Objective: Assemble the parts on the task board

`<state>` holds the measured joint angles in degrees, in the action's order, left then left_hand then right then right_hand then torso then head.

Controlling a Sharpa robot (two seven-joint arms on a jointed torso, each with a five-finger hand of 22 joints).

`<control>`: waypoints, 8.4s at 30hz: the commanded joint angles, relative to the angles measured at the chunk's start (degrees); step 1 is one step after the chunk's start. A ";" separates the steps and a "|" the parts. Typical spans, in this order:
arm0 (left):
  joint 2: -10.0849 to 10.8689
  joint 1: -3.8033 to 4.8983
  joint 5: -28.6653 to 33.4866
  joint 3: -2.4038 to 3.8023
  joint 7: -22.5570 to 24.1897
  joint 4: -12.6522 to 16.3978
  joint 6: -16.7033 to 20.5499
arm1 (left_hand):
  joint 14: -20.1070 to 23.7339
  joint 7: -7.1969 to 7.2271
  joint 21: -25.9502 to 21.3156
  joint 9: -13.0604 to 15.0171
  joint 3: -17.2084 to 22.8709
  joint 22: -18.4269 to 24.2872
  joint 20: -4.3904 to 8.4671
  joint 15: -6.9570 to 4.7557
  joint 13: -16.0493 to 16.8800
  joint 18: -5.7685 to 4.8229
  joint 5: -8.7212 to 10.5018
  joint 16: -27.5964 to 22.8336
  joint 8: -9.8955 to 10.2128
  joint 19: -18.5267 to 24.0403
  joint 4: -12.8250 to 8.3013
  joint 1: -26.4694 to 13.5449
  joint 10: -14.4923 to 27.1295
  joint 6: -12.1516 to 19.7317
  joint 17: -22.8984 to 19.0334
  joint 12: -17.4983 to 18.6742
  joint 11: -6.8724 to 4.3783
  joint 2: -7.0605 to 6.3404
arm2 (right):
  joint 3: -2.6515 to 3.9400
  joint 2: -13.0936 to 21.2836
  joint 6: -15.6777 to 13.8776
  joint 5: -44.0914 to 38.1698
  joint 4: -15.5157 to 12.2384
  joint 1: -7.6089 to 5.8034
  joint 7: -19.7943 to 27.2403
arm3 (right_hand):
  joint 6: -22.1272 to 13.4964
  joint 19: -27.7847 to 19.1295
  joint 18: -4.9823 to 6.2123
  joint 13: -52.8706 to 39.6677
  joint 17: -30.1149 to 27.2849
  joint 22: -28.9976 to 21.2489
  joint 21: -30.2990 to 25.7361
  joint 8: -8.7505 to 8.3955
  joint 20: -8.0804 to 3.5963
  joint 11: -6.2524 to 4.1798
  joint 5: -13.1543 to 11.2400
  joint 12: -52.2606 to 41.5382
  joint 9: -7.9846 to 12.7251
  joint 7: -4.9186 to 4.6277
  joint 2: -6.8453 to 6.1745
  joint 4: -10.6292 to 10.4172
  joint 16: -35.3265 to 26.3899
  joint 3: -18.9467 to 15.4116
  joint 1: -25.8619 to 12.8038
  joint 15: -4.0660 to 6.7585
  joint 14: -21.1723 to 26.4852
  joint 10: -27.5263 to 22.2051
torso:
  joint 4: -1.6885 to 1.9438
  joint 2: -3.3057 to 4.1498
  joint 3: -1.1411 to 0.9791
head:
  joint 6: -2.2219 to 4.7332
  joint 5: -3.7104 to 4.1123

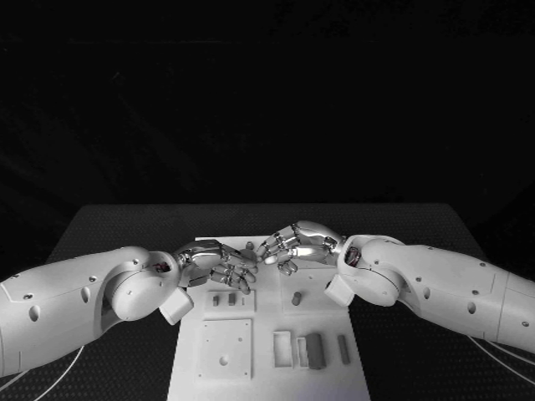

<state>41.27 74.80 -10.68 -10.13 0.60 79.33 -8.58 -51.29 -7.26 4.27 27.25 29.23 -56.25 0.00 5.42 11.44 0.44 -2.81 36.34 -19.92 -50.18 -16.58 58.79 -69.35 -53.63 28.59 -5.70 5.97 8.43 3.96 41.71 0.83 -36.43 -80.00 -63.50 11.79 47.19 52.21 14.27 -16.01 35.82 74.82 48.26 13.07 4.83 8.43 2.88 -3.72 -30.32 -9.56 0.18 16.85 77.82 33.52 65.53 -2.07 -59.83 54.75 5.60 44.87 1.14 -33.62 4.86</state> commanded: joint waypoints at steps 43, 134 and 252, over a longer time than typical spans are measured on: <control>-0.31 0.06 -0.14 0.02 0.52 0.28 -1.21 | -0.58 -0.13 0.33 0.27 0.58 -0.22 0.22 0.00 0.19 -0.10 -0.01 -0.32 -0.27 -0.41 -0.09 0.28 -0.49 -0.38 0.28 -0.43 -0.08 0.26 | 0.01 -0.81 -1.34 -3.35 -0.62 0.05 1.00 | 3.00 1.56 0.73 2.15 -0.39 0.87 0.40 2.20 -0.92 -1.75 -0.08 -2.13 0.07 -0.55 -0.07 0.09 1.80 0.01 2.82 1.80 -1.08 9.98 | -0.02 -0.02 0.01 | 0.00 -0.12; -0.03 0.05 -0.57 -0.01 0.12 0.45 -1.58 | -0.70 -0.53 0.39 0.56 1.22 -0.47 0.31 -0.06 0.39 -0.09 -0.01 -0.42 -0.42 -0.57 -0.09 0.60 -0.83 -0.54 0.66 -0.47 -0.22 0.18 | 0.01 -1.27 -2.45 -8.53 -0.96 0.06 1.34 | 2.73 3.29 0.73 2.60 -0.95 0.99 0.42 1.82 -1.62 -2.17 -0.09 -0.04 1.26 -0.88 -3.83 0.05 2.12 1.23 3.28 2.23 -2.35 12.56 | -0.04 -0.01 -0.04 | -0.17 0.06; 8.45 0.53 12.73 0.05 7.42 -2.20 13.43 | 0.16 -1.83 -0.03 0.89 -13.89 0.61 -0.28 0.39 1.07 0.63 0.00 -2.77 1.04 0.56 -0.14 -2.85 0.80 2.47 2.45 0.54 0.34 -9.34 | -5.90 -3.46 -12.05 -63.20 -11.80 -0.55 -5.67 | 9.73 7.15 0.73 -2.53 -0.71 1.17 1.96 6.68 -3.60 -5.73 -0.08 -2.81 -2.99 2.73 -1.54 0.06 2.67 5.65 3.16 5.71 -6.38 20.42 | -0.11 -0.11 0.10 | -2.66 -4.61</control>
<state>49.89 75.22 0.80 -10.13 6.23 76.95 3.59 -50.77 -9.00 4.00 28.13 15.79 -55.74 -0.20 5.93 12.46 0.43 -2.83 33.90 -18.63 -49.15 -16.72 55.61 -68.18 -50.87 30.96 -5.04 6.22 -0.72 -1.80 38.56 -10.58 -92.62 -91.44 -64.04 8.52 56.44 59.20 14.06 -18.49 35.06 74.91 50.04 19.38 1.52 2.65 2.43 -6.15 -31.62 -6.86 -1.47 16.85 80.28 38.78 68.10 3.59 -65.76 74.75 5.49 44.73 1.21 -36.00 0.41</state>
